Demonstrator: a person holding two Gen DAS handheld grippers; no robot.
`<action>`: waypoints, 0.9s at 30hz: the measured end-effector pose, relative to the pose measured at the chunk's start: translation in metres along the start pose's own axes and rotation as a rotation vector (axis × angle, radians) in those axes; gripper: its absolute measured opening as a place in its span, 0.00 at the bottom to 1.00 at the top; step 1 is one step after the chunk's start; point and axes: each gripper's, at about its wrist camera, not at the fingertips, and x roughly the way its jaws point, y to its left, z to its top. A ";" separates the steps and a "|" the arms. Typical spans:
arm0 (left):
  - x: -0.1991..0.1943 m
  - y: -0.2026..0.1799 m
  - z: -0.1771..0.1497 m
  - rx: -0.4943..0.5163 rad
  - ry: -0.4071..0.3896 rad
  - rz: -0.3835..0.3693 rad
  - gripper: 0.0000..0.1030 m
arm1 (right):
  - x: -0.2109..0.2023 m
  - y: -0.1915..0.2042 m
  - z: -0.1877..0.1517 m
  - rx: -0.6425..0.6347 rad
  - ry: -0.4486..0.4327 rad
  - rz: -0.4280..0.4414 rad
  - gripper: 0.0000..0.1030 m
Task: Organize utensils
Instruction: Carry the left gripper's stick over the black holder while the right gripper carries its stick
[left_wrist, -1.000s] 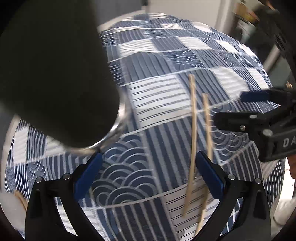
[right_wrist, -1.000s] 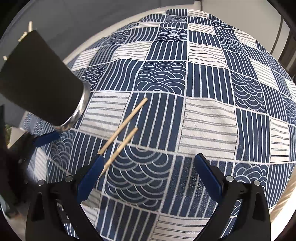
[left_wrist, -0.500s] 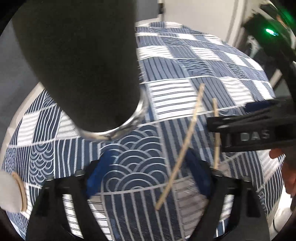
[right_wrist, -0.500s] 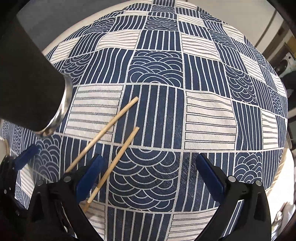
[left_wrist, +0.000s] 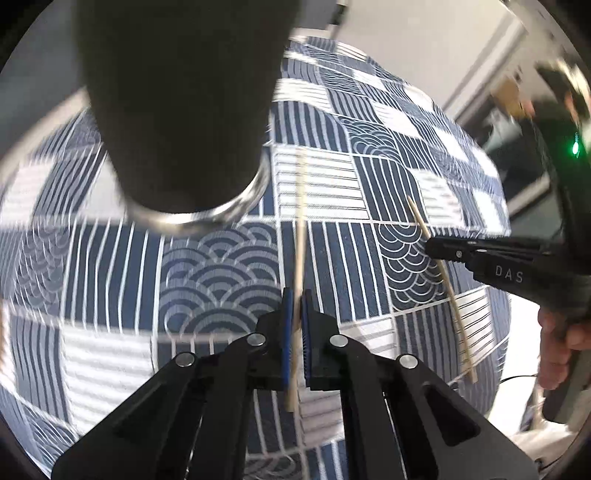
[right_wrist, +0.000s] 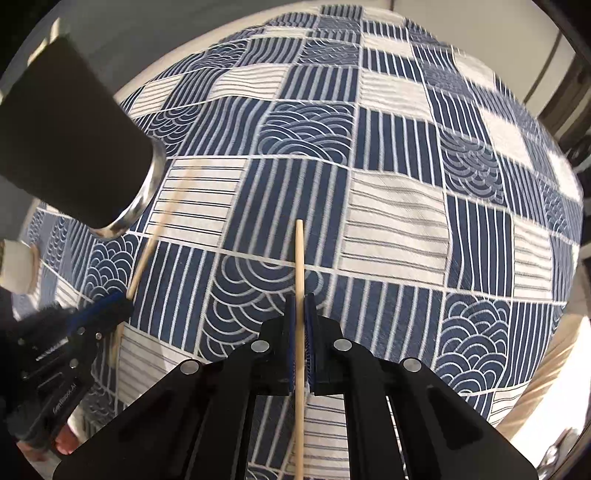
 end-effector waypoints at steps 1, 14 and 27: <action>0.000 0.001 -0.003 -0.021 0.001 -0.007 0.05 | 0.000 -0.008 0.002 0.011 0.009 0.015 0.05; -0.046 0.007 -0.054 -0.326 -0.072 -0.006 0.05 | -0.040 -0.029 0.018 -0.109 -0.043 0.062 0.05; -0.108 -0.035 -0.110 -0.587 -0.200 0.072 0.04 | -0.074 -0.002 0.038 -0.325 -0.073 0.238 0.05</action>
